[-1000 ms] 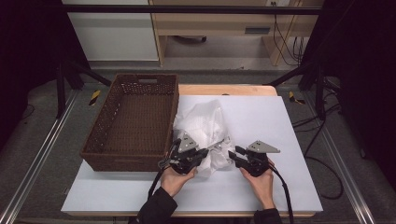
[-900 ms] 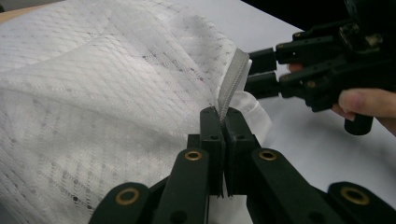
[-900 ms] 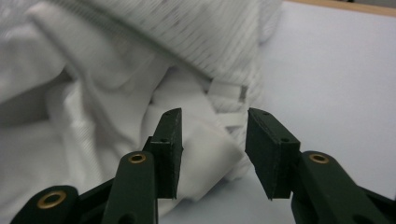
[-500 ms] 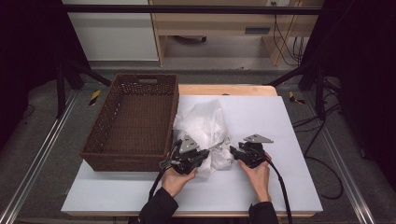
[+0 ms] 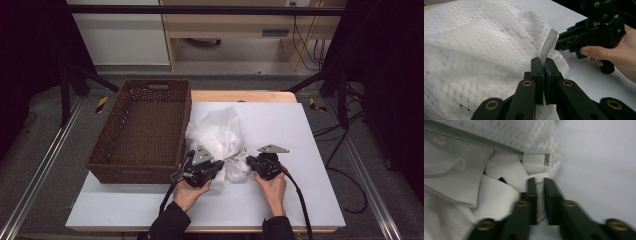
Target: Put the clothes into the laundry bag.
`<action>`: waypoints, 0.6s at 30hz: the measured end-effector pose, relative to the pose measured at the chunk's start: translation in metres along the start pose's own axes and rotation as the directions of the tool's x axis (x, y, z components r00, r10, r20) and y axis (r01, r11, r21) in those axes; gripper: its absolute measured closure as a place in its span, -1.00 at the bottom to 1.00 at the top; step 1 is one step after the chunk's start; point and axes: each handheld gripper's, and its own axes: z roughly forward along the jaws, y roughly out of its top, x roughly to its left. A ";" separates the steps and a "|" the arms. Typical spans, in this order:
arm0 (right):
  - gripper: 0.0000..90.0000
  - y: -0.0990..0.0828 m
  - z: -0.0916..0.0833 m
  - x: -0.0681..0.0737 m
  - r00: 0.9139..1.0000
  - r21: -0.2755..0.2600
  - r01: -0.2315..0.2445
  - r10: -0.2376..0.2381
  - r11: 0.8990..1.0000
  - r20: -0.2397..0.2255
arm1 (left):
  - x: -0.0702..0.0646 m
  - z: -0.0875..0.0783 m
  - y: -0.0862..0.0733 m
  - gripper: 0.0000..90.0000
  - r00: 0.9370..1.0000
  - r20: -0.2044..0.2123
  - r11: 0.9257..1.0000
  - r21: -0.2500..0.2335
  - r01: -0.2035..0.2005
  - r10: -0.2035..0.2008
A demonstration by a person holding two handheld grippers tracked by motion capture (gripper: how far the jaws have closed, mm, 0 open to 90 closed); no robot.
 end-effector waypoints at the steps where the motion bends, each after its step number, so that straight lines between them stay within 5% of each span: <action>1: 1.00 -0.002 -0.008 0.000 1.000 -0.020 0.008 -0.008 1.000 0.001 | 0.001 -0.002 0.000 0.94 1.000 0.002 1.000 -0.005 0.004 -0.004; 8: 1.00 -0.005 -0.045 0.000 0.999 -0.066 0.049 -0.049 0.997 -0.001 | 0.003 -0.008 0.002 0.95 1.000 -0.006 1.000 -0.016 0.007 -0.007; 14: 1.00 -0.010 -0.051 0.004 0.998 -0.016 0.064 -0.064 0.998 -0.009 | 0.004 -0.013 0.001 0.95 1.000 -0.010 1.000 -0.010 0.003 -0.003; 18: 1.00 -0.020 -0.073 0.003 0.998 -0.026 0.064 -0.064 0.998 0.001 | 0.001 -0.013 0.000 0.94 1.000 0.009 1.000 -0.004 0.000 0.000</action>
